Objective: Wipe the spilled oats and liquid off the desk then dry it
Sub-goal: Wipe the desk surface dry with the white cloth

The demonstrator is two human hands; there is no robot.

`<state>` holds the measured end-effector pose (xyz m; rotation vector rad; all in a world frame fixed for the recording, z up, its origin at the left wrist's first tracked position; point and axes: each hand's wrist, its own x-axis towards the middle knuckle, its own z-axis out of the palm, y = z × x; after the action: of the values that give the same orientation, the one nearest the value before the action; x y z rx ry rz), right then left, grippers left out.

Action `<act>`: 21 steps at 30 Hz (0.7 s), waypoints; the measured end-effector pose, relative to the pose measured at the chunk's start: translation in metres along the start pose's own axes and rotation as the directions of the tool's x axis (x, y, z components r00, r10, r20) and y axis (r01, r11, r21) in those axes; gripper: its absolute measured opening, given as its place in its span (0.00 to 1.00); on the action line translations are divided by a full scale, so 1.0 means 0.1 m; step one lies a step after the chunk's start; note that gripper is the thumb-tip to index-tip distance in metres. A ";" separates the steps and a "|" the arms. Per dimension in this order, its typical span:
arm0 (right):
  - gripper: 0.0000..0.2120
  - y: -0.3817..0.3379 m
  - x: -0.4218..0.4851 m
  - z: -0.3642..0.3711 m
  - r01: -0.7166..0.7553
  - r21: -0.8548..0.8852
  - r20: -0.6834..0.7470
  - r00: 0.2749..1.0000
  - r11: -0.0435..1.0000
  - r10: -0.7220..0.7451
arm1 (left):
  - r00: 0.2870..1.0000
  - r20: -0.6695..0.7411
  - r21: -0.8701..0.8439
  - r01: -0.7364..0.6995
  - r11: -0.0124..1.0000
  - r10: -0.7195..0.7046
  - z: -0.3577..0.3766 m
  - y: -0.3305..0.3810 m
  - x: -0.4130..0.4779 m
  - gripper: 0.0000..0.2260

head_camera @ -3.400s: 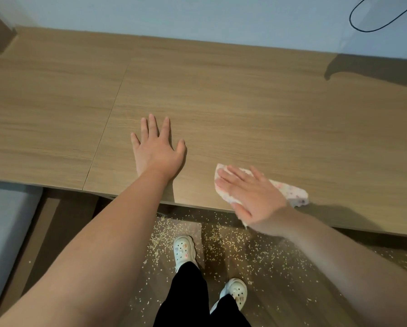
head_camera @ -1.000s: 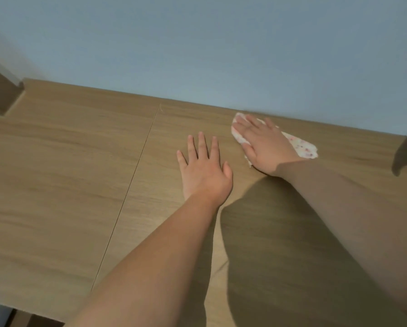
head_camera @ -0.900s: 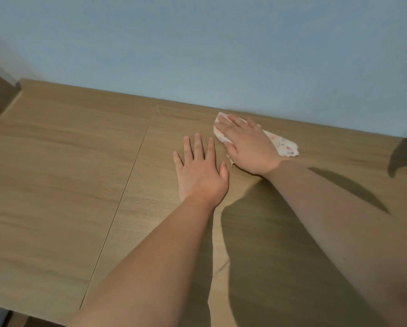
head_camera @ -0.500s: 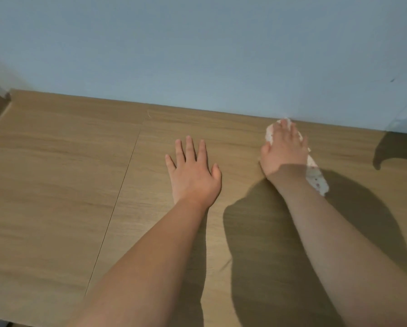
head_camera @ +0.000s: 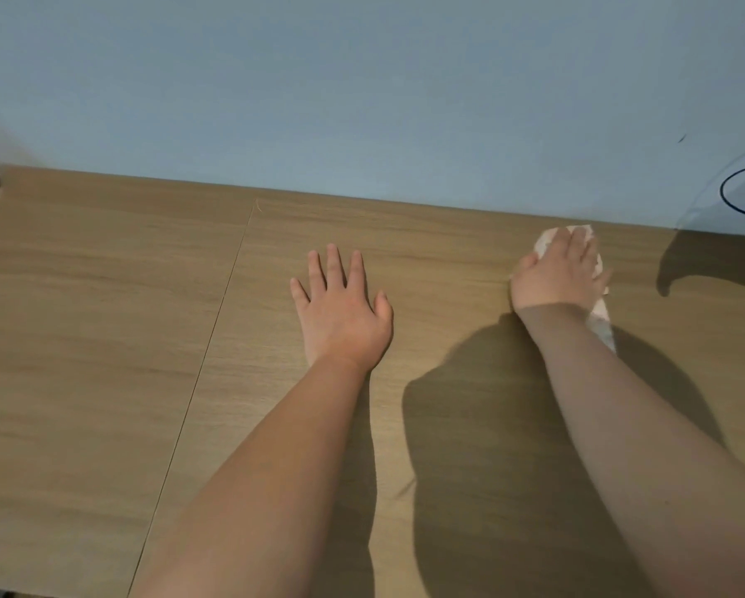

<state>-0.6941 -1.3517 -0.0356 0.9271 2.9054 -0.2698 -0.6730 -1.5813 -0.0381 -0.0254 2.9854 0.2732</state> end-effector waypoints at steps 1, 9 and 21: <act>0.29 -0.13 -0.06 0.00 0.051 0.000 0.020 0.998 0.999 -0.051 | 1.000 -0.002 -0.001 0.000 1.000 0.000 0.00 0.00 0.00 0.29; 0.25 0.00 0.00 -0.02 0.707 -0.035 0.083 0.707 0.707 -0.703 | 1.000 -0.010 -0.005 0.004 1.000 -0.004 0.01 0.00 0.00 0.29; 0.27 -0.04 -0.20 0.03 0.723 -0.062 0.217 0.683 0.688 -0.697 | 1.000 0.006 0.013 0.003 1.000 -0.003 -0.02 0.00 -0.01 0.29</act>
<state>-0.6804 -1.3666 -0.0356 -0.3002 2.9057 -0.1624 -0.6721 -1.5815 -0.0356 -0.0274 2.9805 0.2533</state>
